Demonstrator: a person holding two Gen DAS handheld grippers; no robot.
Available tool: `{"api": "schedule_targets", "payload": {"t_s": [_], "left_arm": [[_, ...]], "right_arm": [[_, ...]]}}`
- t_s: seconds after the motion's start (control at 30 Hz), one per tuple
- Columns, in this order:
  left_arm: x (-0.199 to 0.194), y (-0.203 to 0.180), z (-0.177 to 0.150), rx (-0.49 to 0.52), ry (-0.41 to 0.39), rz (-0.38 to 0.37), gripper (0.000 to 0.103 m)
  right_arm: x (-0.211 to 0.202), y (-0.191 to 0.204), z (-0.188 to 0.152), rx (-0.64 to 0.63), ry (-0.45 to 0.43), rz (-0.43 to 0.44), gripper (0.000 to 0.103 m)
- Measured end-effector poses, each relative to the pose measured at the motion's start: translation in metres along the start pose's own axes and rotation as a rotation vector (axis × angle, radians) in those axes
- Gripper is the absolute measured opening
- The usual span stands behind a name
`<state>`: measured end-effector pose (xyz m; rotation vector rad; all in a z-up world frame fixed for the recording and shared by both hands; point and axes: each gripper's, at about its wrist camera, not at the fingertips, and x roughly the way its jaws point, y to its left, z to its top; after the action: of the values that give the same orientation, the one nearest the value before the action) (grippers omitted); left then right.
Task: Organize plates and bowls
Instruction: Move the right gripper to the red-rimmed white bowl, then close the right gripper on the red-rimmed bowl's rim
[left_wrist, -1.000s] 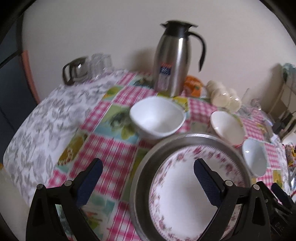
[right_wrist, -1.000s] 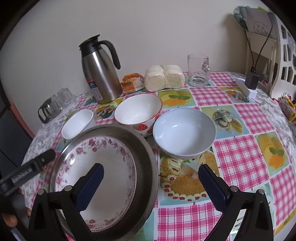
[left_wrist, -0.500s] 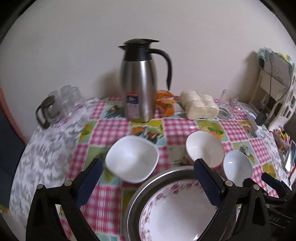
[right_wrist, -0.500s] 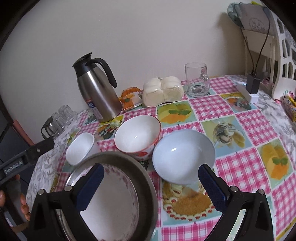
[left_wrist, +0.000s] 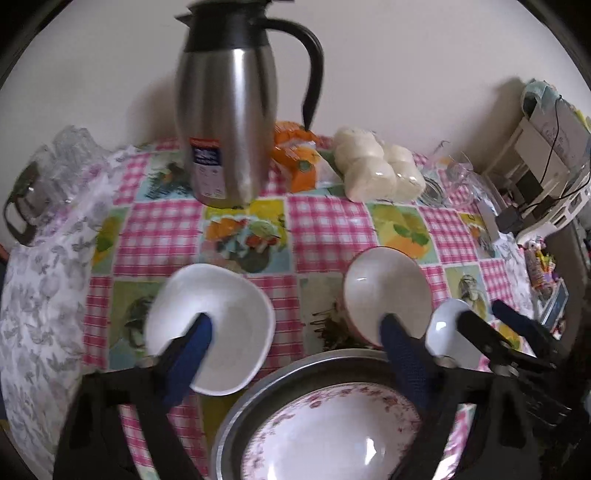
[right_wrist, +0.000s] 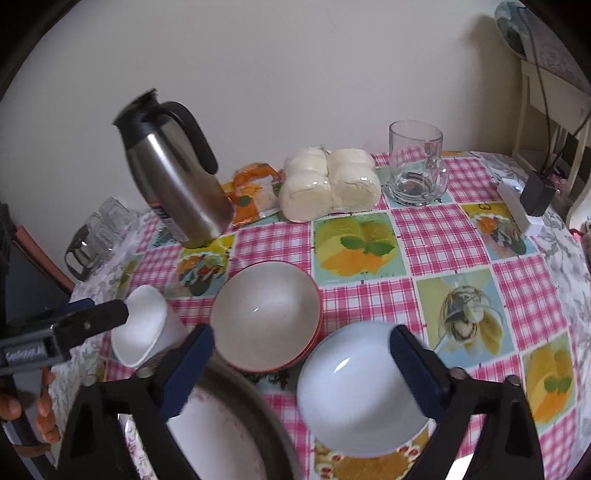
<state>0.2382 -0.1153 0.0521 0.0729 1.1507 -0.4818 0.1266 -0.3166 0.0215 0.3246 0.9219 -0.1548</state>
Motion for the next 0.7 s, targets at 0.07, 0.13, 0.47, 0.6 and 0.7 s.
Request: {"api": "schedule_targets", "payload": {"t_s": [0.07,0.13,0.47,0.6,0.7], "left_arm": [[0.007,-0.004,0.005,-0.005,0.018,-0.026,0.071],[0.015,-0.009,0.009,0.002,0.025,-0.027,0.071],[0.066,-0.019,0.010,-0.070,0.167,-0.088,0.057],[0.077,-0.023,0.009,-0.068,0.180,-0.099,0.052],[0.087,-0.026,0.006,-0.068,0.194,-0.094,0.052]], "right_arm": [[0.010,-0.002,0.003,0.004,0.029,0.005,0.083],[0.022,-0.001,0.006,-0.017,0.055,-0.015,0.078],[0.061,-0.007,0.014,-0.036,0.146,-0.023,0.047],[0.069,-0.006,0.015,-0.056,0.164,-0.021,0.041],[0.074,-0.007,0.014,-0.069,0.175,-0.018,0.036]]}}
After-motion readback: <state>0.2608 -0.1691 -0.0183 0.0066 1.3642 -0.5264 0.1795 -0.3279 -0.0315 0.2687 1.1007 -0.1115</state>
